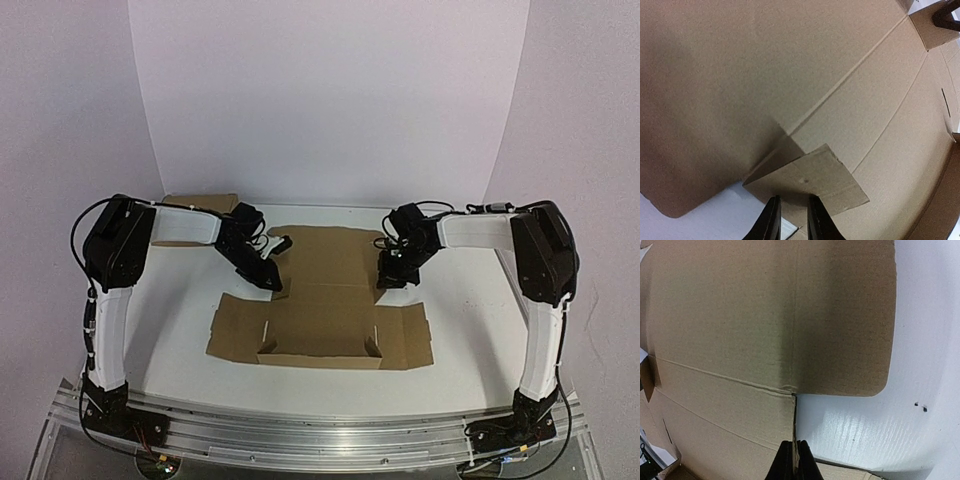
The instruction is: Fold the paper box
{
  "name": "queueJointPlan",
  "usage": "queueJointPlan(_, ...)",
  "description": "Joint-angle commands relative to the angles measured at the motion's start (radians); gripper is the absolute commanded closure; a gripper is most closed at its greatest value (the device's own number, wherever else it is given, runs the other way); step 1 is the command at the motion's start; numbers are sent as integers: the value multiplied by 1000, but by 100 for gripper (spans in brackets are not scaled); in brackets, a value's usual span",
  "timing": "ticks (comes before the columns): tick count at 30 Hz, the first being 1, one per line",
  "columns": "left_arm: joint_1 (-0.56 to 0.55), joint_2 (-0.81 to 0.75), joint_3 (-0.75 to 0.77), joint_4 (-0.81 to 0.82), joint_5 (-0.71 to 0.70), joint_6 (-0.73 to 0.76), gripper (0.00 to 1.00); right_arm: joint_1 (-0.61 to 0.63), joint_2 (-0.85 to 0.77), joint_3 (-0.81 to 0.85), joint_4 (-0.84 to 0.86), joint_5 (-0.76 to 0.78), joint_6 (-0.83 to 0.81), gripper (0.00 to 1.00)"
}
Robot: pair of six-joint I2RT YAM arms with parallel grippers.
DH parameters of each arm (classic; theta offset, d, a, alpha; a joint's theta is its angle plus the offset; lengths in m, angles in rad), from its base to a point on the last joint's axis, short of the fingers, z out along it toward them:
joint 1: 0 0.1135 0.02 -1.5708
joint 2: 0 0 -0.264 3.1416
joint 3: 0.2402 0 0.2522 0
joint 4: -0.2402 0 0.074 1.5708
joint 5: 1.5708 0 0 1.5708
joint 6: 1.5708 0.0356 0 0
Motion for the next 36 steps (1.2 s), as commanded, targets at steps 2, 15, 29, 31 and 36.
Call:
queueJointPlan(2, -15, 61, 85, 16, -68, 63, 81, 19, -15, 51, -16, -39, -29, 97)
queueJointPlan(15, -31, 84, 20, -40, -166, 39, 88, -15, -122, 60, -127, -57, -130, 39)
queueJointPlan(29, -31, 84, -16, -29, -160, 26, 88, -131, -114, 22, -291, 68, -78, 83)
queueJointPlan(31, -31, 83, -20, -29, -161, 26, 88, -130, -52, 52, -288, 14, -75, 89)
queueJointPlan(36, -31, 71, -34, -9, -153, 23, 88, -101, 43, 99, -256, -138, -58, 92)
